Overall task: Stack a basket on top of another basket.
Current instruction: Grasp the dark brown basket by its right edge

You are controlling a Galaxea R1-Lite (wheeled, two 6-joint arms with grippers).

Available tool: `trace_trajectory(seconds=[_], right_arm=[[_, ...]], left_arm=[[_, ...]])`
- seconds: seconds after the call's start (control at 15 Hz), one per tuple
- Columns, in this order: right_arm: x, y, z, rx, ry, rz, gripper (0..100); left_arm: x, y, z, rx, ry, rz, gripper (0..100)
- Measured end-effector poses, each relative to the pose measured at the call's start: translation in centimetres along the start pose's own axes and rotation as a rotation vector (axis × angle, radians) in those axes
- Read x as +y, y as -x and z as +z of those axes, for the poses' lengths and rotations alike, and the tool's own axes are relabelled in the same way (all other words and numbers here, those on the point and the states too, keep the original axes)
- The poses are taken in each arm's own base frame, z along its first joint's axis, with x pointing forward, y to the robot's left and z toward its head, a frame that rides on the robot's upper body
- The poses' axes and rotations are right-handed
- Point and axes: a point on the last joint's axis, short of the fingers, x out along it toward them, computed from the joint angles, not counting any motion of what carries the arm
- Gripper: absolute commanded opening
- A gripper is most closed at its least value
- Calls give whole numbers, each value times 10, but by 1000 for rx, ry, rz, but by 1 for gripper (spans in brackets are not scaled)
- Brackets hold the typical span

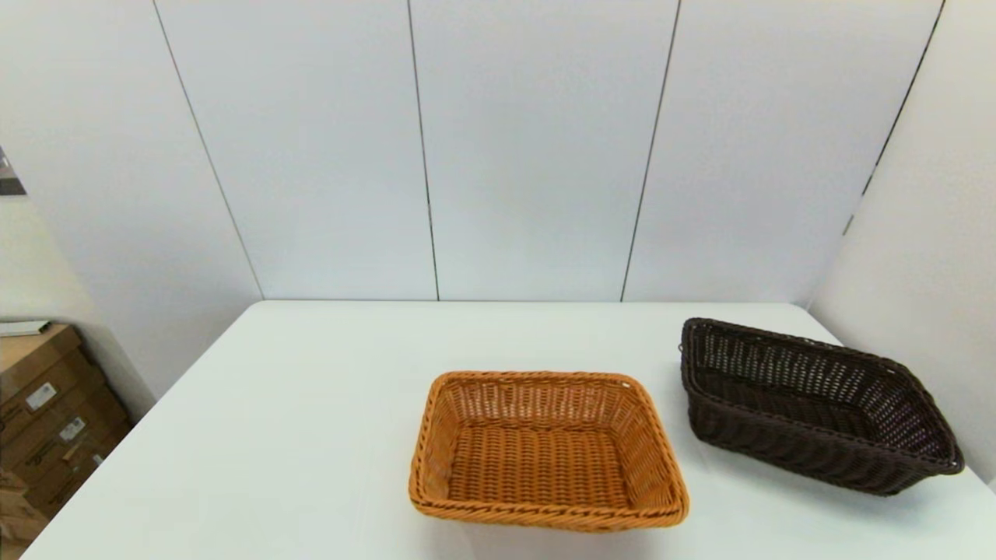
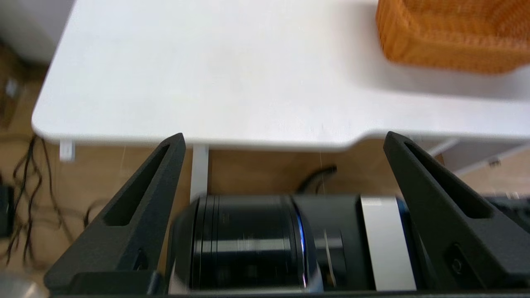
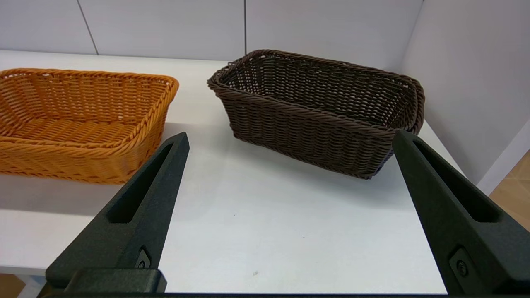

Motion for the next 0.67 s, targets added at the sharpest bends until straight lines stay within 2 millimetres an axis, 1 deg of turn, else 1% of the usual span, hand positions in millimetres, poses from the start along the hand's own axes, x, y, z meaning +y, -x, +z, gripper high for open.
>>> trace_trajectory(seconds=[0.33, 0.47, 0.67], right_arm=[[0, 0, 0, 0, -1, -1, 100], [0, 0, 0, 0, -1, 0, 100], [0, 0, 0, 0, -1, 0, 100]], left_arm=[[7, -36, -21, -164, -52, -17, 100], [8, -46, -23, -237, -77, -22, 100], [10, -58, -28, -282, -80, -26, 100]])
